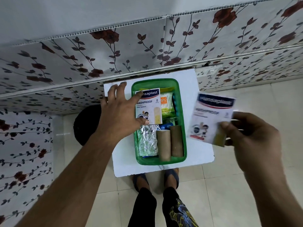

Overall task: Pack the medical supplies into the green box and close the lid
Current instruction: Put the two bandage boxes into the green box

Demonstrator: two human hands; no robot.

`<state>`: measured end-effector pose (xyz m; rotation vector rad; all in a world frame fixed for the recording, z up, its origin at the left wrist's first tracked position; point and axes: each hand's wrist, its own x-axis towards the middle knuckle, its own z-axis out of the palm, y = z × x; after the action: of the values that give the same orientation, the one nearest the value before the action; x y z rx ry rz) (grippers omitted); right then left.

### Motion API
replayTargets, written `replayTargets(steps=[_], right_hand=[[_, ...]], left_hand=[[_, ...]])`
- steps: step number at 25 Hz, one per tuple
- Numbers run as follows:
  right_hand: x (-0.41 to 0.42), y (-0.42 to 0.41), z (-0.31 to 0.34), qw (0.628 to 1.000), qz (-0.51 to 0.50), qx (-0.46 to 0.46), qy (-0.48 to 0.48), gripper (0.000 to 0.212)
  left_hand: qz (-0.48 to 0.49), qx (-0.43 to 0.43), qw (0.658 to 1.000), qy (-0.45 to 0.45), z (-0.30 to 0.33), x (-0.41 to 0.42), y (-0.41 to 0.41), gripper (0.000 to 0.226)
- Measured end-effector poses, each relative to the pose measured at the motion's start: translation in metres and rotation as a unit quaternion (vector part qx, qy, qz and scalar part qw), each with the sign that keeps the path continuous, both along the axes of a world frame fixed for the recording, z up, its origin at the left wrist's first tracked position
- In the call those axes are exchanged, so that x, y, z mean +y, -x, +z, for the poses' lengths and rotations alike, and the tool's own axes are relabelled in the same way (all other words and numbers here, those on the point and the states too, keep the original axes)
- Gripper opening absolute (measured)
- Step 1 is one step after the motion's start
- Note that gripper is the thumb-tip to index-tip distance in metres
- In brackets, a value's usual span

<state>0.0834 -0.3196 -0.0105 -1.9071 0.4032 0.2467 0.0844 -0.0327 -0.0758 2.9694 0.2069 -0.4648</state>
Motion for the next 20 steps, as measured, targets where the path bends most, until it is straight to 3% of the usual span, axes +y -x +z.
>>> replayTargets(steps=[2, 7, 14, 18, 20], right_hand=[[0.032, -0.001, -0.001, 0.996, 0.059, 0.047, -0.044, 0.025], [0.092, 0.004, -0.030, 0.980, 0.165, 0.100, 0.047, 0.027], [0.107, 0.022, -0.046, 0.925, 0.260, -0.038, 0.273, 0.052], [0.109, 0.025, -0.049, 0.898, 0.304, -0.051, 0.312, 0.057], [0.103, 0.024, -0.045, 0.909, 0.284, -0.056, 0.300, 0.051]], left_hand=[[0.011, -0.025, 0.999, 0.046, 0.006, 0.000, 0.002, 0.082], [0.101, -0.146, 0.965, 0.195, 0.014, 0.011, 0.014, 0.029], [0.134, -0.140, 0.950, 0.246, 0.013, 0.016, 0.027, 0.028], [0.134, -0.144, 0.935, 0.295, 0.007, 0.014, 0.032, 0.033], [0.189, -0.159, 0.903, 0.352, 0.002, 0.014, 0.036, 0.035]])
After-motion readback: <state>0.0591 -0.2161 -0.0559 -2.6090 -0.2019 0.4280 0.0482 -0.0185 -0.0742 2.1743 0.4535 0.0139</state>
